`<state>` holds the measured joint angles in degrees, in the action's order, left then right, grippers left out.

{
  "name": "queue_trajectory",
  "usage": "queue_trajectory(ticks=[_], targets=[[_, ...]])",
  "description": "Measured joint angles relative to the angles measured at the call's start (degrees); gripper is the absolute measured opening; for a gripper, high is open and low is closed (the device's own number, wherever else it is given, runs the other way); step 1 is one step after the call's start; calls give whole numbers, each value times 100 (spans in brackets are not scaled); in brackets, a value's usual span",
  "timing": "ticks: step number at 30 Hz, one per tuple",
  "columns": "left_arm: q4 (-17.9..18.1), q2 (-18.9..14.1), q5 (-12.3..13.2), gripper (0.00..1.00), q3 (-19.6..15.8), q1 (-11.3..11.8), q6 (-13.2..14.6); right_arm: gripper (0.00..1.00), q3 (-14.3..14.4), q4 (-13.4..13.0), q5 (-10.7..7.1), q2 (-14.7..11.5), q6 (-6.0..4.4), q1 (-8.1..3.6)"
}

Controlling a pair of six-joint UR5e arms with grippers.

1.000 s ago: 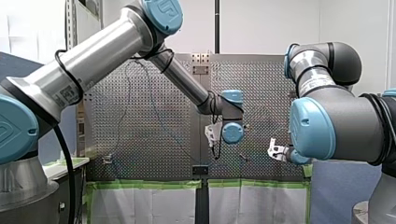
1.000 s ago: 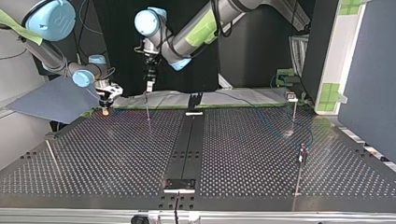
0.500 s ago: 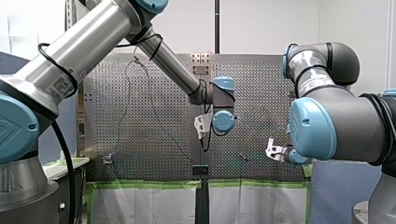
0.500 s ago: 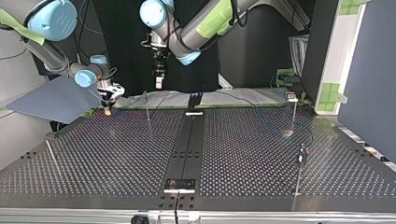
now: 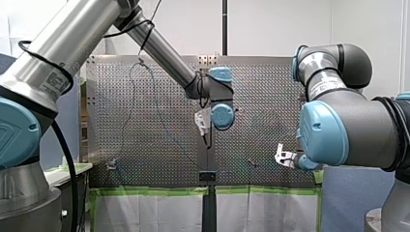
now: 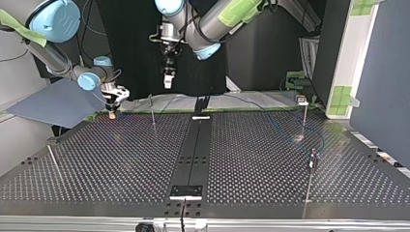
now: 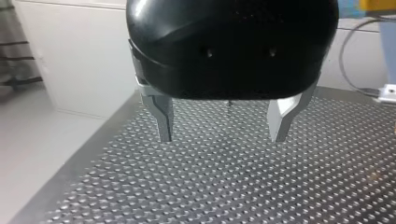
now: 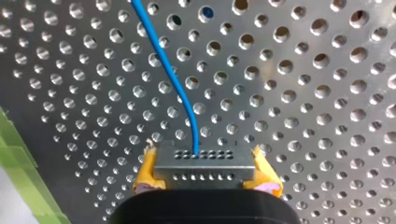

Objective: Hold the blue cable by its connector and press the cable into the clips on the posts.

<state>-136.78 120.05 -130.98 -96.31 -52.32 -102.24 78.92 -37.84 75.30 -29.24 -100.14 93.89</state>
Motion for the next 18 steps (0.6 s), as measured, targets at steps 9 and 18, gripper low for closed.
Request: queue_trajectory(ticks=[9,18], targets=[[140,-540,37,100,-540,14,-152,0,5,118,25,-4,178,14],[238,-1032,62,100,-1033,22,-258,0,48,272,165,-92,321,21]])
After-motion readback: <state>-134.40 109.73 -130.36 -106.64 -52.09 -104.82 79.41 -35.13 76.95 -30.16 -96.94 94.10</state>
